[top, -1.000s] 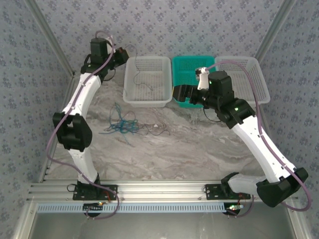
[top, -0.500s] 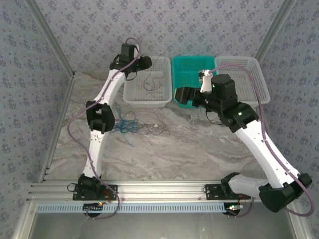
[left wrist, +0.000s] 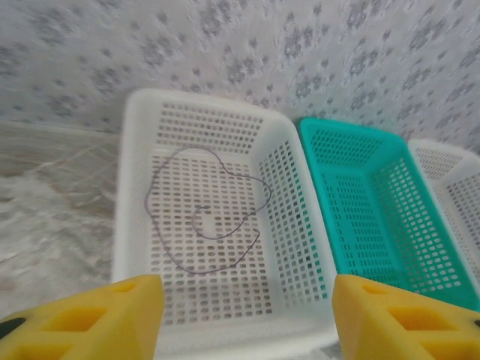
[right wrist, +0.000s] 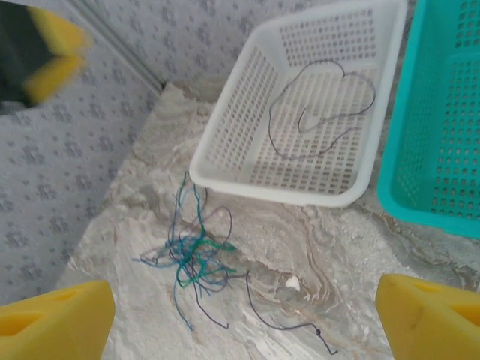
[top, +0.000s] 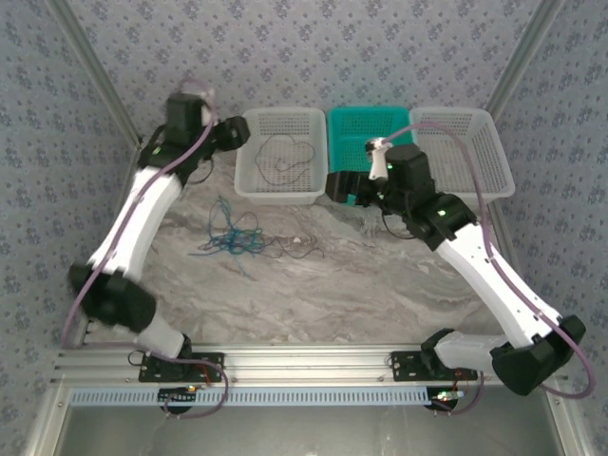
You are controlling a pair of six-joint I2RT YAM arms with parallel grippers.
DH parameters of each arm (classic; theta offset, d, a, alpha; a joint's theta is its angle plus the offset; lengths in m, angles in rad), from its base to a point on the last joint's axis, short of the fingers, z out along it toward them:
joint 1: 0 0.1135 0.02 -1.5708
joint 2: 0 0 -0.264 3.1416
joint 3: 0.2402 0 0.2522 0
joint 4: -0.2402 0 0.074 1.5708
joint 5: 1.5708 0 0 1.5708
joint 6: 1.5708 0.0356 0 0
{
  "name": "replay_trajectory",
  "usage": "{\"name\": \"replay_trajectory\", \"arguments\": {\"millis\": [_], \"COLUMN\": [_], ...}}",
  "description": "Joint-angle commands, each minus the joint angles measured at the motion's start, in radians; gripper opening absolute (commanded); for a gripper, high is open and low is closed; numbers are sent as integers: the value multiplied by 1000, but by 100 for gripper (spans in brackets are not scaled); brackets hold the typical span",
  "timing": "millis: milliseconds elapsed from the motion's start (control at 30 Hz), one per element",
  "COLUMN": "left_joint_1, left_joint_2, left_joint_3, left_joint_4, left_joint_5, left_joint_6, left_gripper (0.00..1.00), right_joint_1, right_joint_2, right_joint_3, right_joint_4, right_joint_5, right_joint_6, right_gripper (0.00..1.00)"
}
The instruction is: Untangle the cables
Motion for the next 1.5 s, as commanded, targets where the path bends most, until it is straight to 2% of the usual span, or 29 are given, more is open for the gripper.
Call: {"name": "replay_trajectory", "arguments": {"millis": [0,100,200,300,433,533,633,700,800,967,1133,1467], "left_joint_1": [10,58,186,233,244,259,267,270,277,281,288,281], "left_joint_2": [-178,-314,-339,-274,-104,27,132,202,285,318,380,440], "left_joint_3": [-248,-438,-569,-617,-601,-583,-572,-542,-512,-511,-447,-445], "left_joint_4": [-27,-83,-55,7,110,191,281,296,339,409,383,336], "left_joint_5": [-90,-137,-23,31,129,122,36,10,56,91,144,169], "left_joint_6": [-76,-114,-125,-79,-28,-16,3,21,30,24,22,-7], "left_gripper": [62,61,57,54,51,43,33,30,30,34,36,30], "right_joint_1": [72,112,129,132,143,144,145,144,143,144,144,146], "right_joint_2": [76,151,209,234,220,195,160,142,126,129,140,140], "right_joint_3": [-13,-2,20,49,52,44,24,11,2,10,26,34], "right_joint_4": [15,37,49,44,37,10,-12,-20,-27,-20,-19,-27], "right_joint_5": [54,30,8,-19,-14,-4,13,30,42,38,30,35], "right_joint_6": [-41,-41,-26,-11,-14,-15,-24,-28,-28,-16,-10,-2], "right_gripper": [92,92,92,92,92,92,92,92,92,92,92,92]}}
